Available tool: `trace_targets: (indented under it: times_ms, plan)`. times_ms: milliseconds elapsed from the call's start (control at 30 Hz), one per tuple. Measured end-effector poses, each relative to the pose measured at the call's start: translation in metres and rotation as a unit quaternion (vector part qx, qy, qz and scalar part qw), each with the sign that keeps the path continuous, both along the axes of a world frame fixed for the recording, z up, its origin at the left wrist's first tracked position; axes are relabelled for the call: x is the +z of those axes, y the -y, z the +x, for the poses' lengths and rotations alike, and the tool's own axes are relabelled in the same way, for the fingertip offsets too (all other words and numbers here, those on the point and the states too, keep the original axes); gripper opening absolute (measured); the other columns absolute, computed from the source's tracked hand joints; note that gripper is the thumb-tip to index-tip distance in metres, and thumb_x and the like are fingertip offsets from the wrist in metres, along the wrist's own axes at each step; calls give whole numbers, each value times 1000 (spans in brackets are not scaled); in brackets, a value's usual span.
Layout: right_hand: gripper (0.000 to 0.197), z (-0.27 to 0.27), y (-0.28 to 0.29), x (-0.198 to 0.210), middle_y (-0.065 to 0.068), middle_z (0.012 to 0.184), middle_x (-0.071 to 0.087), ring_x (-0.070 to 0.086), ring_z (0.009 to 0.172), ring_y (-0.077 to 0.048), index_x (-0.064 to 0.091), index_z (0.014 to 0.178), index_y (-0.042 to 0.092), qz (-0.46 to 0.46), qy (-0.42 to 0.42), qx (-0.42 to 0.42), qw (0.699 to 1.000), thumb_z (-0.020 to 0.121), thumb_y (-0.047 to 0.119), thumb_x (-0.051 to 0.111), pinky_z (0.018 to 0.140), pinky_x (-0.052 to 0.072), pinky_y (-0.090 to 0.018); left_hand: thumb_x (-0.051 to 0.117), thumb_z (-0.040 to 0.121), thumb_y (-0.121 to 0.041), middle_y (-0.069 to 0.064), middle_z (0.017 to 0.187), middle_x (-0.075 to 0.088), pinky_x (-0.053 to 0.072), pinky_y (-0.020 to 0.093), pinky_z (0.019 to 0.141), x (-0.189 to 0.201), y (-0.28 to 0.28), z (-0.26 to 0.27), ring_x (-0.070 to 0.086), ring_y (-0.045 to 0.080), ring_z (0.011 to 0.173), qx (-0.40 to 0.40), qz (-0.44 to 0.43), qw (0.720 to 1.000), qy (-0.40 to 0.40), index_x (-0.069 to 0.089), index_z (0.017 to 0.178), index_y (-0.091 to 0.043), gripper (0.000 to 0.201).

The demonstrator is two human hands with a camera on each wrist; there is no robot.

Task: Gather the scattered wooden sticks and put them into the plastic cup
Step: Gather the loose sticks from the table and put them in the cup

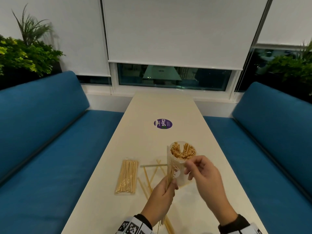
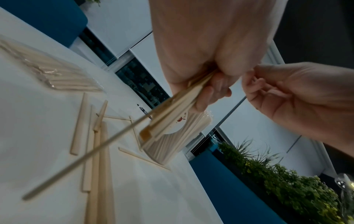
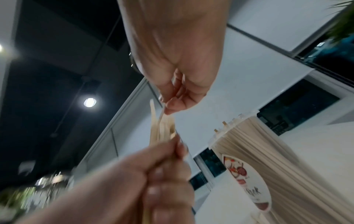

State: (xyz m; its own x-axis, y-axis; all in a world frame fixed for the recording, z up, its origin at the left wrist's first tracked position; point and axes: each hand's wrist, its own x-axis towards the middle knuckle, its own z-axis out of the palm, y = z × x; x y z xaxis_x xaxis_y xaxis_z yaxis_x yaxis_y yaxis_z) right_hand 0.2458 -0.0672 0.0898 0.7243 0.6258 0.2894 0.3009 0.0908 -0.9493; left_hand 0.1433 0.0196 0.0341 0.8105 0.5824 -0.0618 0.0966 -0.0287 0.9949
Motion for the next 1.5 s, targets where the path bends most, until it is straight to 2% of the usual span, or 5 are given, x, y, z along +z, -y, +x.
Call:
trace_targets:
  times_ms: [233,533,867,1000,1500]
  plan:
    - [6,-6,11,-10,-10,68,70,63,56,-11,62,77,4,16,-37,-16,999,80,3,67,57,53,-19,45,88,-44,-9,50,30,27,19,46,7,-3,0,26,8,45,92,-174,978,61,48,85,-11,33]
    - [24,-25,1,-34,18,72,64,60,73,-1,57,71,40,-211,159,181,947,81,21,69,67,49,-15,43,86,-52,-3,63,41,40,20,56,0,-12,-2,43,8,53,112,-80,990,28,49,81,-17,36]
    - [58,-11,-18,26,38,136,13,5,127,26,18,140,46,-149,374,71,912,89,53,45,100,9,3,33,87,-62,-2,88,49,37,28,74,-20,-7,-3,42,10,76,7,114,993,-21,50,98,-21,46]
    - [47,-11,-29,26,12,148,34,20,139,2,33,142,25,-175,453,42,873,96,31,37,108,10,-11,36,92,-55,10,86,57,36,28,69,-15,-3,-4,43,11,73,6,146,989,-25,52,105,-9,50]
    - [25,10,-26,-30,9,113,60,56,108,-8,56,120,21,-258,192,81,943,97,21,45,84,41,-10,45,92,-43,-8,51,34,31,21,49,10,-23,-23,33,5,42,132,1,991,-2,49,77,-16,31]
